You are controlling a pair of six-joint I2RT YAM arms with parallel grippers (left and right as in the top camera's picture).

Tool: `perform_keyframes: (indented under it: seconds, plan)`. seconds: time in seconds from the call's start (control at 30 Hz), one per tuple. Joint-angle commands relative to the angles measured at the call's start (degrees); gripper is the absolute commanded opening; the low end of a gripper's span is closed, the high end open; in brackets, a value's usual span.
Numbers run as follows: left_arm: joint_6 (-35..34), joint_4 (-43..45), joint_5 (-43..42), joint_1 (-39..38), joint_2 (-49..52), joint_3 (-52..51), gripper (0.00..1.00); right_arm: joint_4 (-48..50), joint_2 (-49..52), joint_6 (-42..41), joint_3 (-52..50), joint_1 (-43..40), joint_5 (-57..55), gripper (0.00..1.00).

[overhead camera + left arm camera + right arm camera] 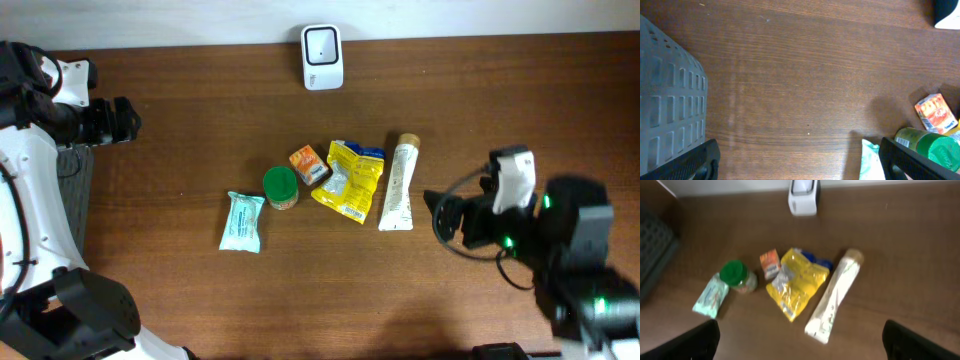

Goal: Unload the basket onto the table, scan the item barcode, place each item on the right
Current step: 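Reach the right gripper to the white tube and grasp it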

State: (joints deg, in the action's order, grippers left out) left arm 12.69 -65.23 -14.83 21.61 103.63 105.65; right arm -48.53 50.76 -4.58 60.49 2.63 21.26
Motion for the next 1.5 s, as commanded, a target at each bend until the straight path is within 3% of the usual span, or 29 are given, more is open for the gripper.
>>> perform_keyframes:
  seconds: [0.0,0.2,0.27,0.4,0.57,1.0,1.3,1.4,1.43,1.47]
  plan:
    - [0.90,0.00,-0.83,-0.07,0.63,0.46,0.99,-3.82,9.38,-0.39,8.33,0.35,1.05,0.98]
    - [0.90,0.00,-0.83,-0.07,0.63,0.46,0.99,-4.72,20.46,-0.17,9.07,0.35,5.53,1.00]
    - [0.90,0.00,-0.83,-0.07,0.63,0.46,0.99,-6.23,24.61,-0.20,9.05,0.37,5.53,0.88]
    - [0.90,0.00,-0.83,-0.07,0.63,0.46,0.99,-8.79,33.05,0.02,8.94,0.35,5.07,0.75]
    - [0.90,0.00,-0.83,-0.07,0.63,0.46,0.99,-8.11,41.88,1.29,8.74,0.35,5.05,0.72]
    - [0.90,0.00,-0.83,-0.07,0.63,0.46,0.99,11.96,53.83,-1.79,1.81,0.35,5.53,0.67]
    - [0.90,0.00,-0.83,-0.07,0.63,0.46,0.99,17.49,57.94,-4.50,0.42,0.35,5.57,0.41]
    - [0.90,0.00,-0.83,-0.07,0.63,0.46,0.99,17.55,58.69,-4.52,0.42,0.35,5.57,0.18]
    - [0.90,0.00,-0.83,-0.07,0.63,0.46,0.99,17.53,58.69,-4.55,0.42,0.35,5.57,0.04]
    - [0.90,0.00,-0.83,-0.07,0.63,0.46,0.99,17.51,58.69,-4.57,0.44,0.35,5.60,0.04]
